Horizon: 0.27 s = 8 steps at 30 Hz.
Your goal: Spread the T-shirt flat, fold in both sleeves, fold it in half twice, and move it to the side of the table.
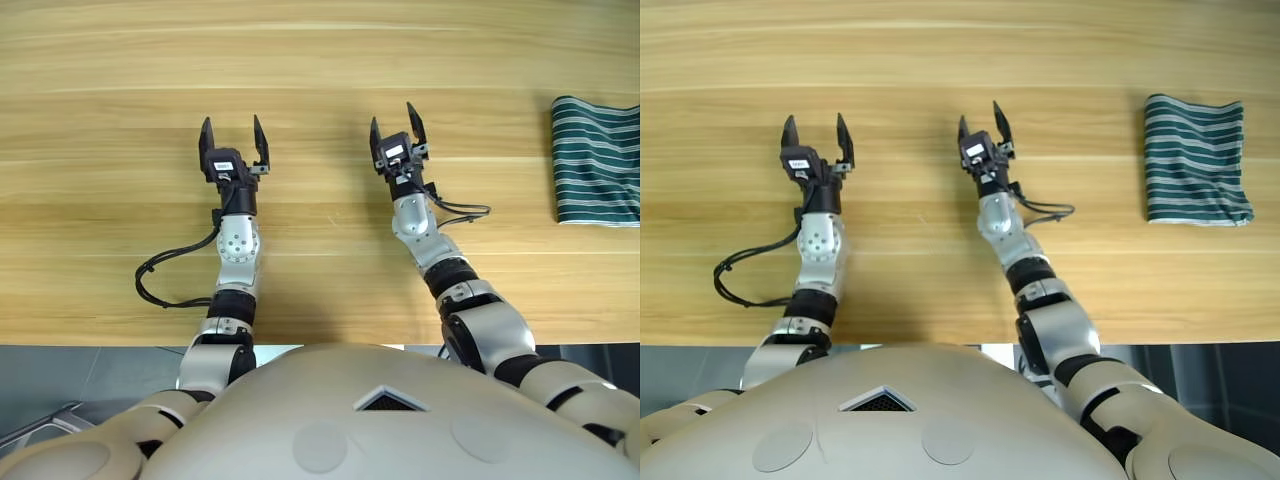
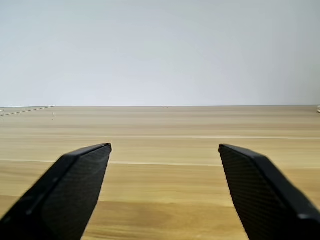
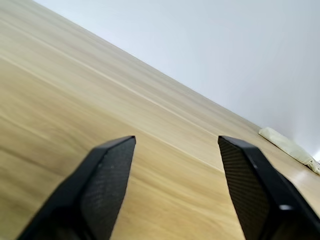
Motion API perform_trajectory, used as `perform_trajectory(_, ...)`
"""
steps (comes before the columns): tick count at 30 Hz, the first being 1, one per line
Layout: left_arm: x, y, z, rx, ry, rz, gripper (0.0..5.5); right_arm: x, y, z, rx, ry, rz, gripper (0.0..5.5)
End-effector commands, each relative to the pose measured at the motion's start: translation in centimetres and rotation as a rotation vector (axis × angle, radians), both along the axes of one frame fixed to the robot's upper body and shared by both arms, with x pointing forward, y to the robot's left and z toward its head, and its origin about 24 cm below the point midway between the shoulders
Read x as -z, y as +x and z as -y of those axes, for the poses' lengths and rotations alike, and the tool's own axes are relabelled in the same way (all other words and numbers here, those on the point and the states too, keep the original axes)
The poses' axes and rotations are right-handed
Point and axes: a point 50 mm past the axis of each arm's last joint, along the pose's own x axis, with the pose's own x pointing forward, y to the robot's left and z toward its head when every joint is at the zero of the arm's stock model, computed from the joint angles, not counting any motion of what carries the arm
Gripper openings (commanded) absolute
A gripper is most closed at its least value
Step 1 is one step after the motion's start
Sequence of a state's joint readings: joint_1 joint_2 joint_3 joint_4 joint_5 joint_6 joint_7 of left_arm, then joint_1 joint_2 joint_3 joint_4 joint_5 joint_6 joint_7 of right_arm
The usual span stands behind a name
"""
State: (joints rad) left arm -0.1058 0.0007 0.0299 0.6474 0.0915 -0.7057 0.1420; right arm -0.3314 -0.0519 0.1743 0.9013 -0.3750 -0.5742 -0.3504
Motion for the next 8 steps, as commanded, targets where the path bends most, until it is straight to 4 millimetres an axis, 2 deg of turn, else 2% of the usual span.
perform_trajectory(1, 1.6, -0.9, -1.9, -0.047, 0.050, -0.067, 4.00, -0.9, 0.8, 1.3, 0.057, 0.049, 0.032, 3.09)
perform_trajectory(2, 1.7, -0.8, -2.4, -0.066, 0.061, -0.071, 4.00, -1.0, 0.9, 1.7, 0.073, 0.056, 0.034, 3.09)
perform_trajectory(4, 1.7, -0.4, -3.0, -0.085, 0.069, -0.079, 4.04, -1.0, 0.8, 2.4, 0.103, 0.065, 0.038, 3.42)
perform_trajectory(6, 1.7, 0.0, -2.9, -0.078, 0.074, -0.077, 4.04, -1.1, 0.8, 2.6, 0.125, 0.079, 0.046, 3.73)
perform_trajectory(8, 1.7, 0.2, -2.8, -0.068, 0.078, -0.074, 4.04, -1.1, 0.8, 2.7, 0.129, 0.082, 0.049, 3.77)
